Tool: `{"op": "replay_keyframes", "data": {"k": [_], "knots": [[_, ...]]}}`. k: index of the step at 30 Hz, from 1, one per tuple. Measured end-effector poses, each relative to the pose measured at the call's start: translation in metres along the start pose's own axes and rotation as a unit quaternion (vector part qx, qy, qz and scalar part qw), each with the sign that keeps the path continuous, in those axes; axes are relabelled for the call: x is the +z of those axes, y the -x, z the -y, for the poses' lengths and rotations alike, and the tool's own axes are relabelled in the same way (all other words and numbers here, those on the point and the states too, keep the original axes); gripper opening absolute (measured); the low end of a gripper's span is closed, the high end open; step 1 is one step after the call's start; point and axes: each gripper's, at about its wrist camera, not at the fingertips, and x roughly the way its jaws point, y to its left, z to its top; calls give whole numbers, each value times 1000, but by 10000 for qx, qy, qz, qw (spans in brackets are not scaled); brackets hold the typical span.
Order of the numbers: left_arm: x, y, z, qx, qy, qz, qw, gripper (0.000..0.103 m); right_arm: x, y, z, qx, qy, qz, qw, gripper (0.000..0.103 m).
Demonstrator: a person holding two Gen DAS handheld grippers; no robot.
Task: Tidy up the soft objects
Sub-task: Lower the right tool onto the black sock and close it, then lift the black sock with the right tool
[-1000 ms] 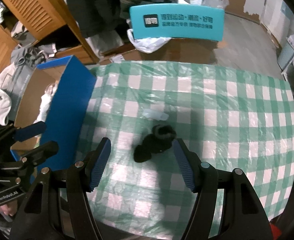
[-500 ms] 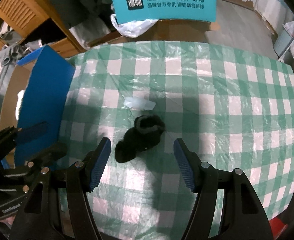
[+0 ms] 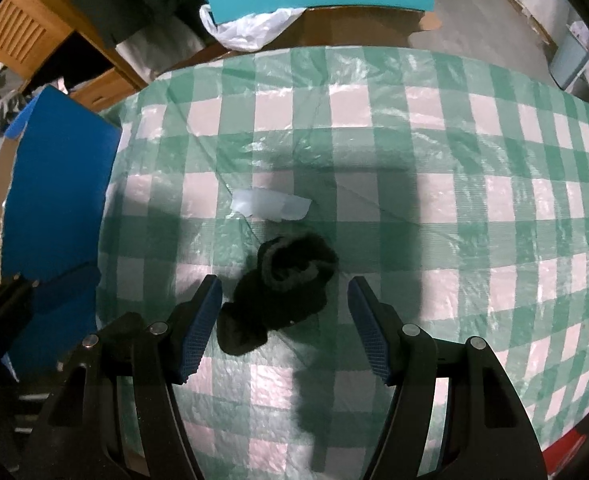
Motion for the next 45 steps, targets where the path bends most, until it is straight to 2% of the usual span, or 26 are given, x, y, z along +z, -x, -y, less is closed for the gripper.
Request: {"op": "replay_keyframes", "data": {"k": [13, 14, 15, 16, 22, 36, 45], "knots": [[-4, -11, -6, -92, 109, -206, 9997, 59, -3, -27, -1, -70, -10, -332, 9994, 65], [-3, -12, -5, -102, 105, -219, 9997, 59, -4, -27, 1, -75, -18, -324, 9994, 63], [-3, -12, -4, -112, 104, -225, 9996, 59, -4, -27, 3, -45, -23, -325, 9995, 55], [-2, -12, -3, -120, 101, -224, 9996, 59, -4, -27, 5, -17, -30, -328, 9995, 53], [5, -16, 5, -120, -13, -201, 9997, 62, -7, -18, 19, 39, -81, -238, 9997, 49], [33, -37, 30, -266, -362, -29, 9990, 63, -2, 24, 67, -77, -220, 229, 9995, 49], [48, -58, 52, -45, -609, -46, 9981, 63, 3, 28, 78, -24, -403, 324, 9987, 49]]}}
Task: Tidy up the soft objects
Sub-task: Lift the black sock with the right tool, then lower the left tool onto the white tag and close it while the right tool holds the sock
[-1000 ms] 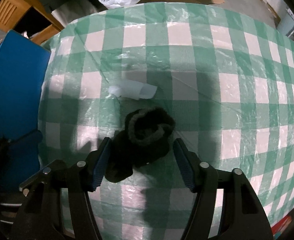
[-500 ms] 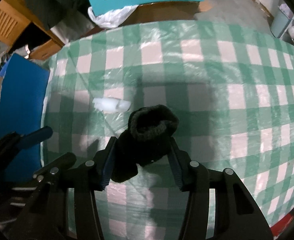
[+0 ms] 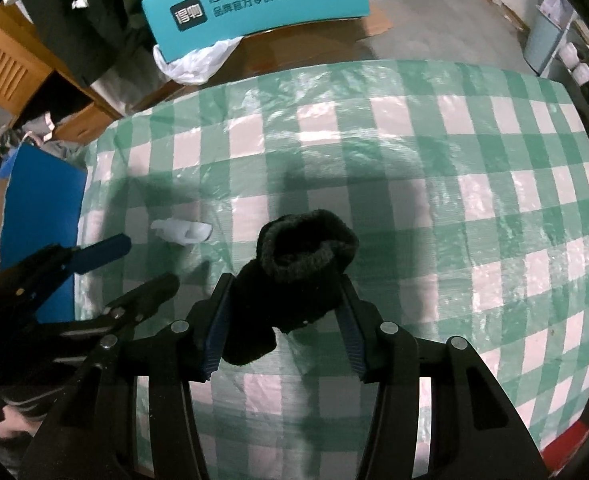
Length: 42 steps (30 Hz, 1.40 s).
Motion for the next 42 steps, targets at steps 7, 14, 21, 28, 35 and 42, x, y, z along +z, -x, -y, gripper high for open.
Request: {"op": "replay_keyframes", "data": {"k": [7, 14, 21, 28, 35, 42], "knots": [[7, -17, 3, 109, 6, -44, 9999, 63, -6, 1, 19, 21, -173, -16, 9998, 49], [12, -25, 4, 181, 47, 2, 9998, 63, -7, 4, 21, 88, -189, 6, 9998, 49], [12, -28, 10, 450, -166, 60, 9988, 55, -8, 4, 25, 103, -236, -1, 9997, 49], [15, -26, 6, 583, -148, 79, 9982, 28, -9, 3, 23, 102, -212, -37, 9997, 49], [12, -23, 0, 298, 50, 32, 9995, 6, -8, 3, 21, 84, -190, -34, 9998, 49], [6, -14, -3, 56, 234, 22, 9997, 6, -7, 5, 19, 73, -168, -5, 9998, 49]]}}
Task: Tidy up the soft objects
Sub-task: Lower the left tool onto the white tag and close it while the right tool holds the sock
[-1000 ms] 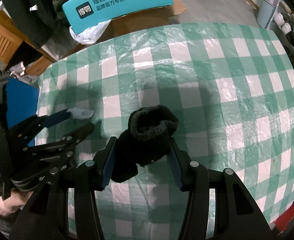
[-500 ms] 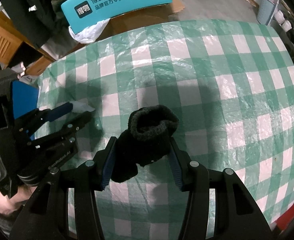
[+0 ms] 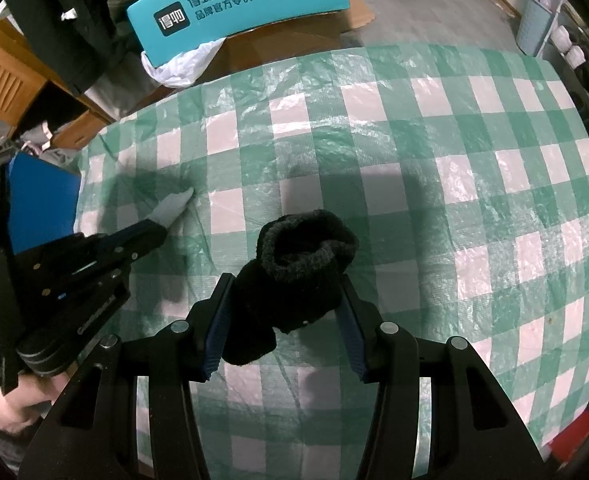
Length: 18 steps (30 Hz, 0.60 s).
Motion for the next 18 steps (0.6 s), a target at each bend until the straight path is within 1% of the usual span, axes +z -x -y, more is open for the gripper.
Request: {"op": "replay_keyframes", "data": {"k": [3, 6, 10, 12, 14, 15, 16, 17, 18], "knots": [[-3, 5, -1, -108, 25, 21, 9999, 6, 0, 1, -1, 14, 13, 20, 10000, 49], [-5, 8, 1, -105, -93, 48, 9999, 6, -1, 2, -1, 18, 19, 24, 10000, 49], [-6, 6, -1, -135, -103, -23, 9999, 7, -1, 2, -1, 20, 14, 24, 10000, 49], [-6, 4, -2, -65, -116, -8, 9999, 13, -1, 2, -1, 22, 17, 20, 10000, 49], [-4, 3, -2, -19, -149, 43, 9999, 31, -1, 3, -1, 26, 20, 24, 10000, 49], [-3, 3, -2, 0, -163, 86, 9998, 35, -1, 3, -1, 27, 20, 24, 10000, 49], [-2, 3, -2, 11, -181, 134, 9997, 45, -1, 3, -1, 27, 20, 23, 10000, 49], [-1, 3, -1, -1, -197, 192, 9996, 50, -1, 3, -1, 30, 25, 20, 10000, 49], [0, 3, -1, -12, -210, 244, 9995, 51, -1, 2, -1, 28, 25, 14, 10000, 49]]}}
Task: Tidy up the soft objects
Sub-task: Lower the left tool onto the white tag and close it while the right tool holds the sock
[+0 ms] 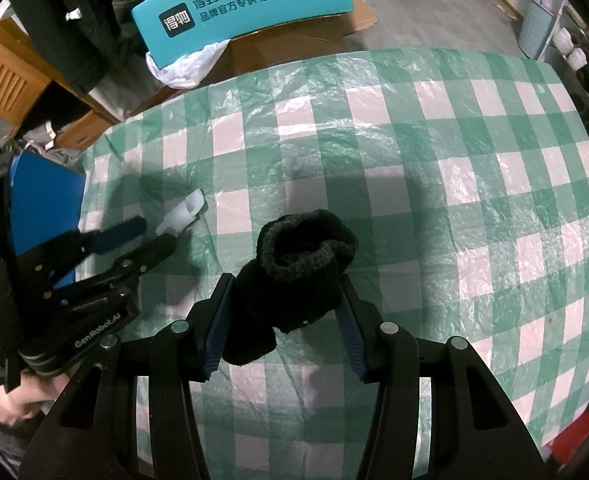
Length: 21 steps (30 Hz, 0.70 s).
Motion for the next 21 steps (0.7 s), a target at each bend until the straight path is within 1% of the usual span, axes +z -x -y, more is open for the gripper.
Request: {"op": "replay_keyframes", "data": {"k": [3, 7, 12, 16, 18, 19, 20, 21], "knots": [[5, -3, 2, -53, -54, 8, 10000, 53, 0, -1, 2, -10, -17, -23, 10000, 49], [9, -10, 6, -13, -209, -11, 9998, 53, 0, -2, 3, -15, -36, -45, 10000, 49], [11, -16, 7, -121, -136, -44, 9998, 53, 0, -2, 2, -1, -34, -44, 10000, 49], [12, -18, 8, -149, -166, -14, 9997, 42, 1, -1, 1, 7, -41, -27, 10000, 49], [12, -19, 9, -202, -174, -20, 9996, 35, 0, -1, 1, 12, -48, -28, 10000, 49], [12, -19, 9, -206, -184, -20, 9996, 29, 0, -1, 1, 11, -47, -27, 10000, 49], [11, -19, 9, -183, -202, -19, 9996, 26, 0, -1, 1, 10, -44, -28, 10000, 49], [11, -18, 10, -177, -227, -12, 9996, 25, 1, -1, 1, 10, -42, -29, 10000, 49]]}}
